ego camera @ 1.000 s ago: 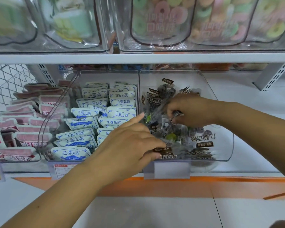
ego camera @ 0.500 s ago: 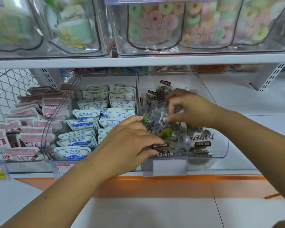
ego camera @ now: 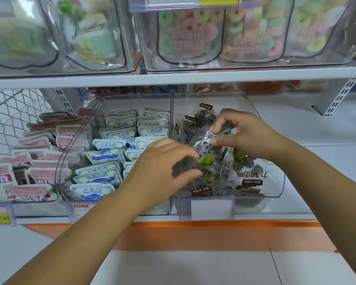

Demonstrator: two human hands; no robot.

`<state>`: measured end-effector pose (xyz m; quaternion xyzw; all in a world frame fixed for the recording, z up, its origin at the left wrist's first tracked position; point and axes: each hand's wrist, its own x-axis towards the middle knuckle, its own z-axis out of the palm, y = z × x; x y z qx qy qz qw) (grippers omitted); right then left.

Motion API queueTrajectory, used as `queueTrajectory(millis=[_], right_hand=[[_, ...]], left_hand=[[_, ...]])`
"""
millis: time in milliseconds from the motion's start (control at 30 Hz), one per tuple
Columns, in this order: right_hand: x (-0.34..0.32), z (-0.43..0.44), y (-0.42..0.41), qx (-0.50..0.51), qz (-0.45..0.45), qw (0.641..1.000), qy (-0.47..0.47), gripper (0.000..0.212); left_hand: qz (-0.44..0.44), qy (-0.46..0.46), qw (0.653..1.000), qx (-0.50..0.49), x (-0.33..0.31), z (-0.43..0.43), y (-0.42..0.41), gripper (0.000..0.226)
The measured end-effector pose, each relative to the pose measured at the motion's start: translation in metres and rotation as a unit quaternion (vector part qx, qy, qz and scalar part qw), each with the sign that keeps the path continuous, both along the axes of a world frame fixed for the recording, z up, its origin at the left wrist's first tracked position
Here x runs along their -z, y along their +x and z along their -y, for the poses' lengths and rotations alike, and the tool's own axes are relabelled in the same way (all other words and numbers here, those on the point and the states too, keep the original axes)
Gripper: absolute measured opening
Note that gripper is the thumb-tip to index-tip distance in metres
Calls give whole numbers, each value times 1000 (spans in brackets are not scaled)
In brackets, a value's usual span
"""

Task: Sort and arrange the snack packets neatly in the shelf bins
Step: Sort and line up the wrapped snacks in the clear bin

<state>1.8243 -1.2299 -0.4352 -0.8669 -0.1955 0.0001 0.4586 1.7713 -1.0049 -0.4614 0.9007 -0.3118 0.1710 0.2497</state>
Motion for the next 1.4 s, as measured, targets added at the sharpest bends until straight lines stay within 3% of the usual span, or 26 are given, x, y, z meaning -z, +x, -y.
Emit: queueTrajectory(millis=[167,267,400,467,533,600,733,800,900,1000,1100,1167,1233,1400], right_hand=[[-12,-8,0,17,8,998,54,39],[-15,-11,-3,31,5,992,118,38],[-14,-6,-9,54,-64,983,165,23],[-14,-1,-12,28,-105,984,144,33],[-13,-2,-14,-7,-117,989,91,46],[-9,-5,-15,-8,-101,991,88,41],[-7,2,-10,51,-100,973,199,30],[-6,4,-11,31,-130,967,218,30],[-5,6,-14,0,-161,976,148,50],[-15,10,-15,-13,-136,984,118,50],[-15,9,-18,-36,-114,992,39,36],[-6,4,-17,-65,-85,985,-136,21],[-1,4,-15,-100,-80,954,-270,11],[-26,21,-9,-26,-37,962,-268,30]], left_hand=[[-34,-26,993,-111,-13,18,15,64],[-95,-91,985,-115,-14,16,22,43],[-196,-307,928,-82,-12,8,27,24],[-194,-324,923,-76,-13,11,27,23],[-189,-306,931,-69,-14,15,24,23],[-192,-295,934,-60,-17,16,20,24],[-220,-261,938,-59,-16,8,19,43],[-217,-249,942,-58,-15,5,19,39],[-187,-249,949,-55,-15,4,18,27],[-160,-244,954,-60,-21,2,18,27],[-118,-103,987,-43,-24,1,17,31],[-84,40,995,-28,-23,3,15,35],[-54,138,989,-15,-22,6,15,36],[-26,183,983,3,-28,16,7,44]])
